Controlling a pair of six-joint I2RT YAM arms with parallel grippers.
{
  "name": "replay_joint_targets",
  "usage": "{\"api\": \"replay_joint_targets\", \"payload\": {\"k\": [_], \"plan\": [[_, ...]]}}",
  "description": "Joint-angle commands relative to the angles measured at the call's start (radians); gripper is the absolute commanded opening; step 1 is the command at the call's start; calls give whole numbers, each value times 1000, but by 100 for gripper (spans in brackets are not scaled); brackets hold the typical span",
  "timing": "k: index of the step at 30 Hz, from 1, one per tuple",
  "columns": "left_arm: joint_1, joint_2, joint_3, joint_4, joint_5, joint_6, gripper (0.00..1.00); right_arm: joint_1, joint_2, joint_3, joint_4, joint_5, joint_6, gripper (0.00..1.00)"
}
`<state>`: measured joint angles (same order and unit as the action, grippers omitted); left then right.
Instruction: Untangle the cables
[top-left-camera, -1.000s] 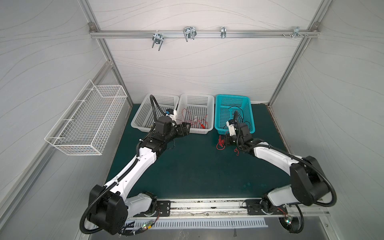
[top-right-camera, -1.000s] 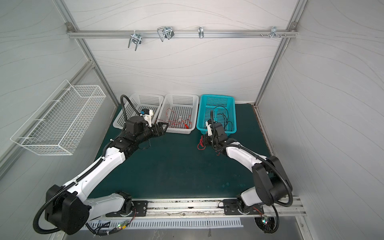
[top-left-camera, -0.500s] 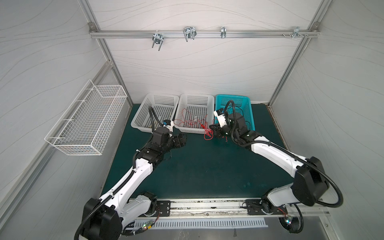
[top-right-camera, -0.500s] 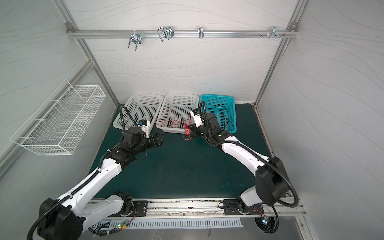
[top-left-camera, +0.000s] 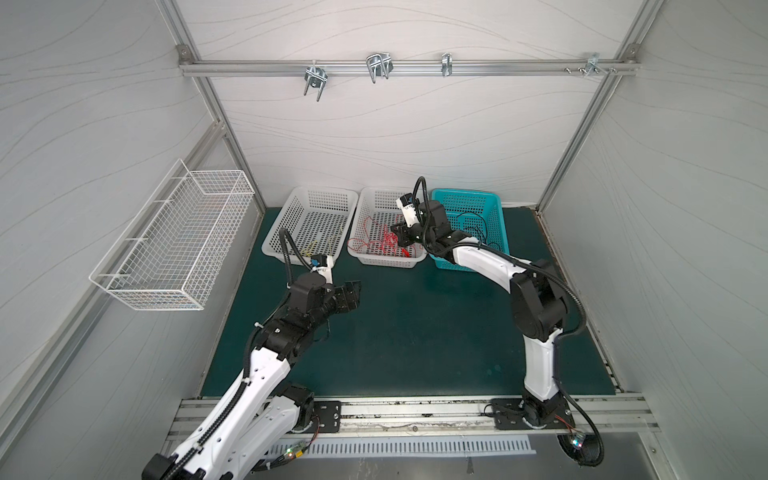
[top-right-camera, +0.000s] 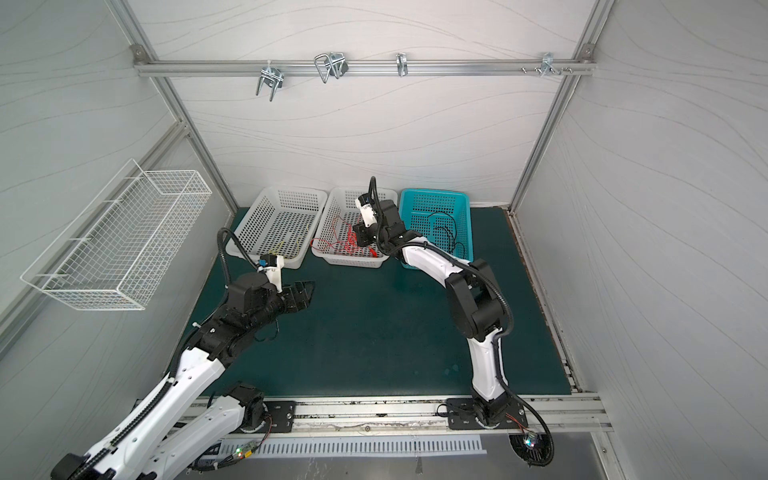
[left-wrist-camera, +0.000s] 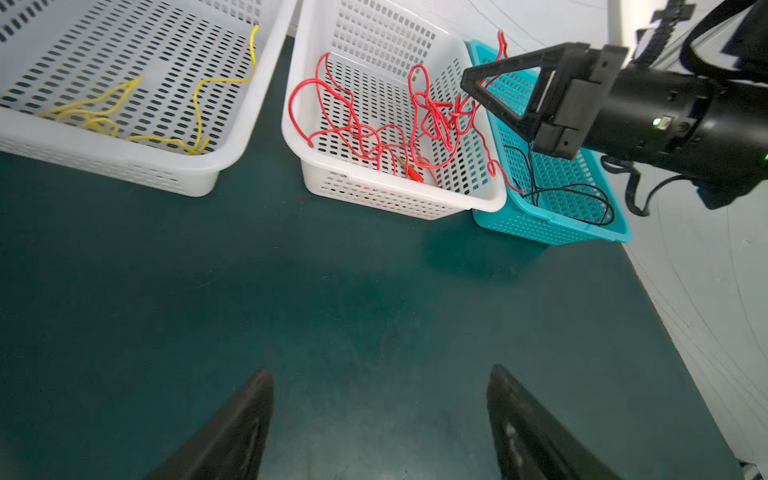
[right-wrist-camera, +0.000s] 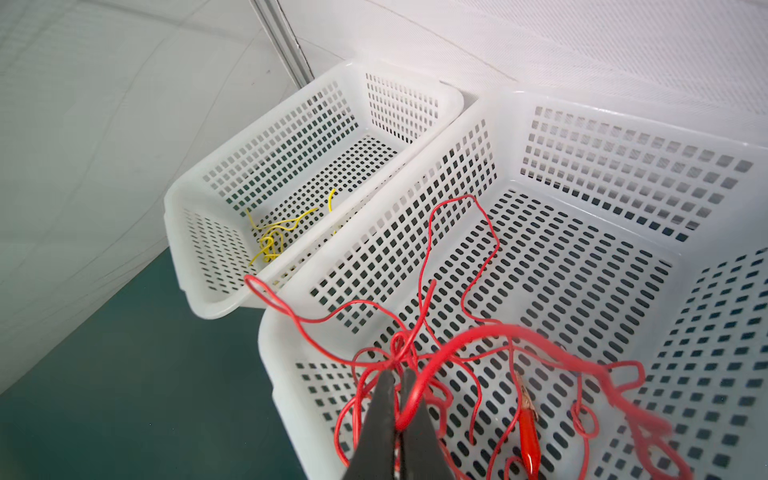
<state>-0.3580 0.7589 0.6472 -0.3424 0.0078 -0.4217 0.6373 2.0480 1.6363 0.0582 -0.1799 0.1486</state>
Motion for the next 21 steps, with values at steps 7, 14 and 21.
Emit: {"api": "replay_joint_targets", "payload": {"k": [7,14,21], "plan": [[-1,-108,-54,-41,-129,-33,85,-4,137,124,-96,-64,-1,15],[-1,-101,-52,-43,-141,-29,85,-7,83,106,-112,-76,-4,34],[-1,-101,-52,-118,-318,-73,86,-7,-118,-72,-64,7,-31,76]]}}
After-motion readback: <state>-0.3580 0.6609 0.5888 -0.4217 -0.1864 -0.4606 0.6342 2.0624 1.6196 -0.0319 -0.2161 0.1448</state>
